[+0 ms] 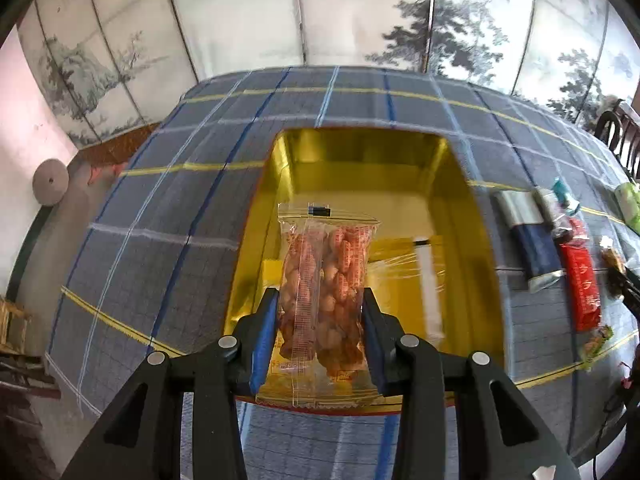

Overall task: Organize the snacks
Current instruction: 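Lower the orange-twist bag into the tin and open the left tool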

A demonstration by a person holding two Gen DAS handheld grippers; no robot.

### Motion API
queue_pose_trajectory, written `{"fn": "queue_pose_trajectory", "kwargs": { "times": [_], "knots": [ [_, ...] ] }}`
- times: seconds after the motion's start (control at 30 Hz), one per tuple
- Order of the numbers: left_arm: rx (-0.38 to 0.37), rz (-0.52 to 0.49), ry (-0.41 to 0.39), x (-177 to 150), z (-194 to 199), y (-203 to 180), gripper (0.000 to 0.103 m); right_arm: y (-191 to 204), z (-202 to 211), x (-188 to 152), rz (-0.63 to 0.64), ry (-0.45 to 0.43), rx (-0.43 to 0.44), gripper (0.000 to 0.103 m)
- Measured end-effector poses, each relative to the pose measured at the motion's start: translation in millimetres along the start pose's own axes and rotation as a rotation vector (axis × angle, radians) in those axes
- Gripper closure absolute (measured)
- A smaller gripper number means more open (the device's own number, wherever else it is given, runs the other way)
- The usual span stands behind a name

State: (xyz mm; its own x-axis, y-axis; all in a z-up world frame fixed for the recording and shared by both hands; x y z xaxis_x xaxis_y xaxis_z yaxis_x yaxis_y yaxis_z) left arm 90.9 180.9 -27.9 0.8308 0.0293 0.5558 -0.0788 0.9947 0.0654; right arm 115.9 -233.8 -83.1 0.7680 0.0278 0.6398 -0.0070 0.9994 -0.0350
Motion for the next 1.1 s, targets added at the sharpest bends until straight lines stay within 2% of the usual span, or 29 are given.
{"fn": "queue_pose_trajectory", "kwargs": {
  "times": [0.53, 0.83, 0.9, 0.97, 1.1],
  "knots": [
    [0.034, -0.007, 0.06, -12.6, -23.4, 13.6, 0.067, 0.5, -0.4, -0.2, 0.0, 0.0, -0.002, 0.063],
    [0.054, -0.018, 0.044, -14.4, -22.8, 13.0, 0.063, 0.4, 0.2, -0.7, -0.001, -0.001, -0.003, 0.063],
    [0.044, -0.016, 0.04, -14.7, -21.3, 12.3, 0.058, 0.3, 0.1, -0.5, 0.0, -0.001, -0.005, 0.064],
    [0.042, -0.018, 0.037, -15.1, -19.5, 11.1, 0.046, -0.5, 1.0, -0.2, -0.001, -0.001, -0.007, 0.064],
    [0.053, -0.04, 0.009, -14.9, -11.8, 7.6, 0.039, -1.8, 3.1, -0.2, -0.006, 0.0, -0.019, 0.064]
  ]
}}
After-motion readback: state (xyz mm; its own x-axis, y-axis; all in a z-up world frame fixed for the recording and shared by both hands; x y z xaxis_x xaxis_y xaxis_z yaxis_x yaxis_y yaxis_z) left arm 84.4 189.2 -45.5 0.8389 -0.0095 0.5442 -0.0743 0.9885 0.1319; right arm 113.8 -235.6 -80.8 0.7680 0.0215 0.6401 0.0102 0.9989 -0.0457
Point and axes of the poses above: each gripper's, at about its wrist camera, not at the fingertips, and z roughly against the way its jaws point, y to its left, x to its top, the point moved 3 cm from there along -z, roughly the way its jaws point, and after that the axes turned 1 degree about -y, right-handed, at the moved point
